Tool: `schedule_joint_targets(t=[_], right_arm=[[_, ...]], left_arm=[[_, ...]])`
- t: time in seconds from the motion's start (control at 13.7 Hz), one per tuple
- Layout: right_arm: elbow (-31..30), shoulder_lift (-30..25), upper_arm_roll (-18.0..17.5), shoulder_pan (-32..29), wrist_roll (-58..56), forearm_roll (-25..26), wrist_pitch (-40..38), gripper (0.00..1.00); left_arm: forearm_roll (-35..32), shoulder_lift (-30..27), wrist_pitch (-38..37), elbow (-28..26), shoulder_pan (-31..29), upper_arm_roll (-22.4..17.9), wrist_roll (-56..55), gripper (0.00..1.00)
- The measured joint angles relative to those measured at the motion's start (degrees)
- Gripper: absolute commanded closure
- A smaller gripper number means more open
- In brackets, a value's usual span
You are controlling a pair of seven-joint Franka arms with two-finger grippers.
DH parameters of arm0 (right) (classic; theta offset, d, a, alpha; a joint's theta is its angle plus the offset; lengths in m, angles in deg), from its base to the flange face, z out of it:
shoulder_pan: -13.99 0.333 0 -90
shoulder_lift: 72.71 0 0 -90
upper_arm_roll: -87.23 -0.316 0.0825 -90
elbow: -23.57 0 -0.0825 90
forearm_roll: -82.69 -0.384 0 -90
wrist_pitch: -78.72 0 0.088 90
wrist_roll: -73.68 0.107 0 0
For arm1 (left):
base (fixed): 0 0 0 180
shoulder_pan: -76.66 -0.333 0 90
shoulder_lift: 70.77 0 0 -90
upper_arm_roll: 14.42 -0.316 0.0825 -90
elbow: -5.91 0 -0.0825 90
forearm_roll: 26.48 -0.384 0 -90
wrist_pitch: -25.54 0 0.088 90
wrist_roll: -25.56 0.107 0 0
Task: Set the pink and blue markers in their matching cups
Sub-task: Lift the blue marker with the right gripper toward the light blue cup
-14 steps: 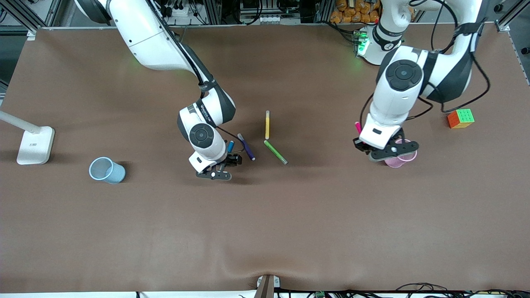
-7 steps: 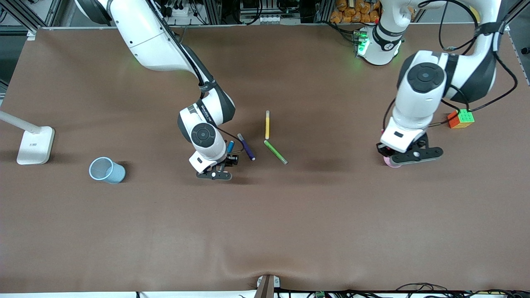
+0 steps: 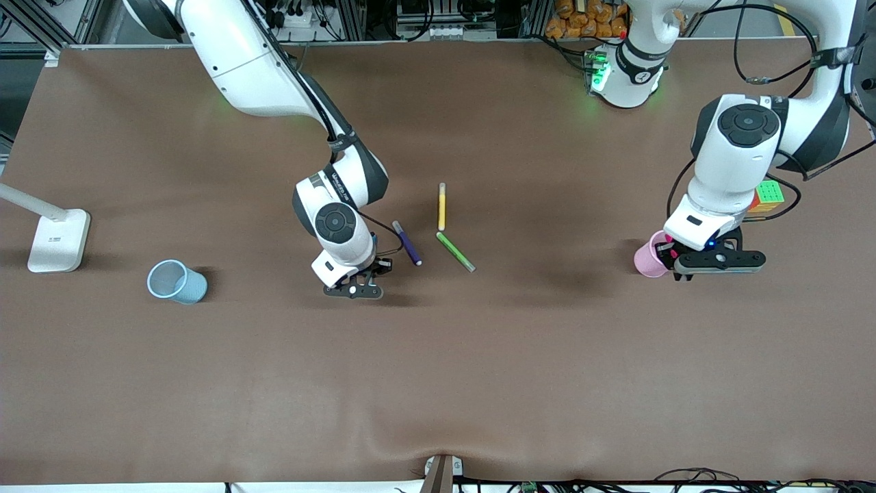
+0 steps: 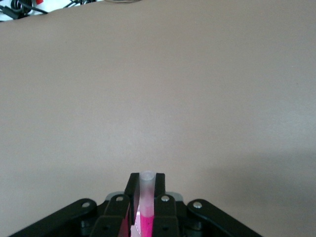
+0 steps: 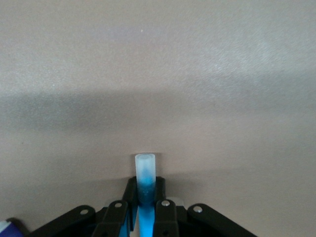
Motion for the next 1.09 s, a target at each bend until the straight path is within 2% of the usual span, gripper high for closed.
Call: schedule_joint_targets(t=[0.29, 0.66, 1.09], right_arm=[[1.2, -5.4, 0.8, -3.1, -11.1, 0.1, -8.0, 1.0], [1.4, -15.3, 0.9, -12.0, -34.7, 0.1, -20.1, 1.0], [0.9, -19.5, 0.9, -20.9, -64.8, -2.0, -23.4, 1.0]], left_arm=[[-3.8, 0.0, 5.6, -2.7, -2.4, 0.0, 0.0, 1.0], [-4.5, 0.3, 11.4, -6.7, -3.6, 0.0, 0.1, 1.0], [-6.3, 2.3, 13.6, -8.1, -4.3, 0.0, 0.1, 1.0]])
